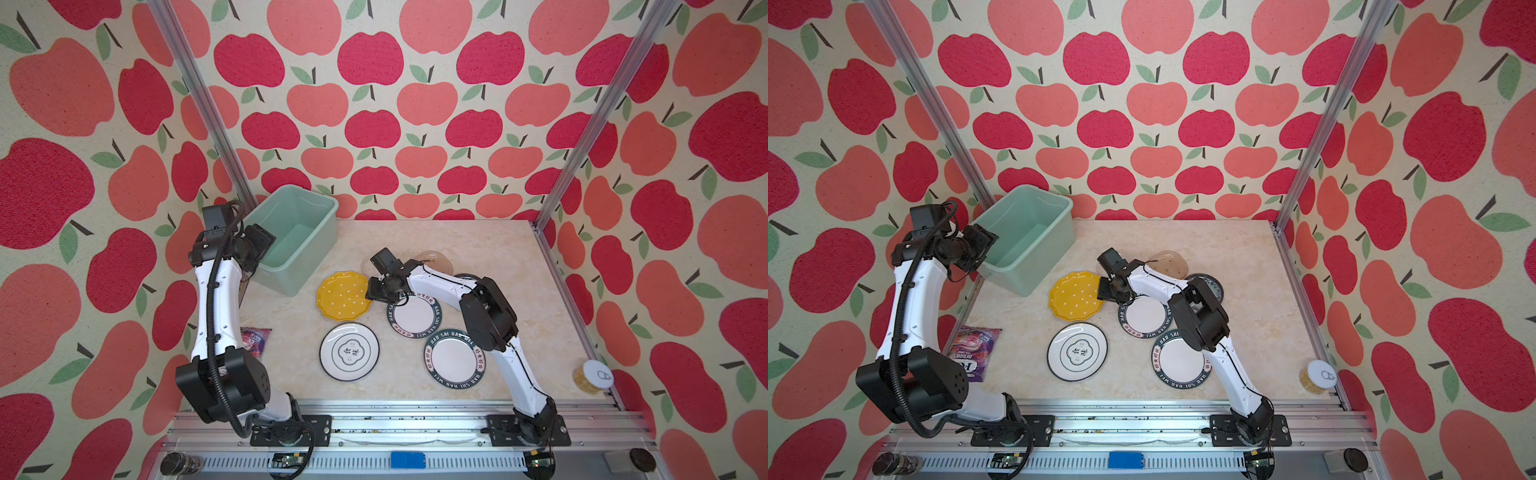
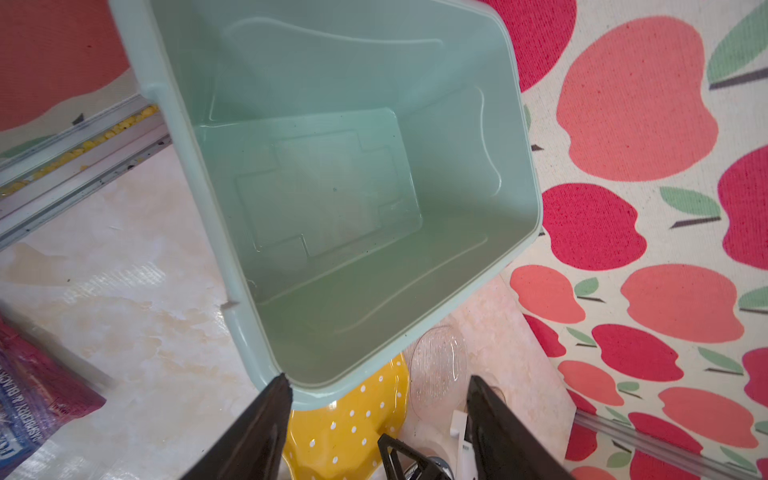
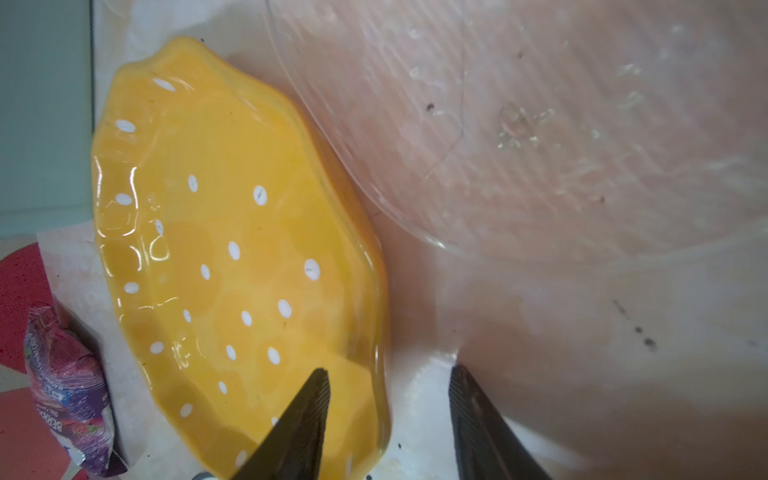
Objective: Place the plates into the plastic bin on the countertop
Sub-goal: 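Pinch the yellow plate rim with the right gripper while the left hovers by the bin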
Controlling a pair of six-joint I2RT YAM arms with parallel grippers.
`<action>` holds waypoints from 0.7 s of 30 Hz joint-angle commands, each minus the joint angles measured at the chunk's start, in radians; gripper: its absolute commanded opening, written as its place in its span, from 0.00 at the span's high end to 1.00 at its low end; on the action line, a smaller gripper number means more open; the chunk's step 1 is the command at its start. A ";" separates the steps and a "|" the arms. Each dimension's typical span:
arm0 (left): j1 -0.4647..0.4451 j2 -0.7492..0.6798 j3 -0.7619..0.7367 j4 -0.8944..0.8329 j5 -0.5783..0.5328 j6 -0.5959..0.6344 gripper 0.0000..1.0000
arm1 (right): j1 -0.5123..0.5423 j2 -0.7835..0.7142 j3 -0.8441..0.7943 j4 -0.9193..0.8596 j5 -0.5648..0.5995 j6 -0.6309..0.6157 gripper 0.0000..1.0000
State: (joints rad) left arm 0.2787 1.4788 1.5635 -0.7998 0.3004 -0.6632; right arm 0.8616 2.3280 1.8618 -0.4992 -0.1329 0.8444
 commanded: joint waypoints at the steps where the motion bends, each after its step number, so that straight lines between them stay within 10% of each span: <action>1: -0.051 -0.024 -0.008 -0.073 0.012 0.091 0.30 | -0.002 0.037 0.027 -0.006 -0.015 0.009 0.54; 21: -0.101 -0.052 -0.063 -0.067 -0.003 0.167 0.30 | -0.003 0.110 0.031 0.012 -0.023 0.010 0.81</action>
State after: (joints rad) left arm 0.1806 1.4464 1.4979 -0.8570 0.3035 -0.5232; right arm 0.8597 2.3756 1.8946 -0.4522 -0.1558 0.8574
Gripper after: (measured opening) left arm 0.700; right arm 0.203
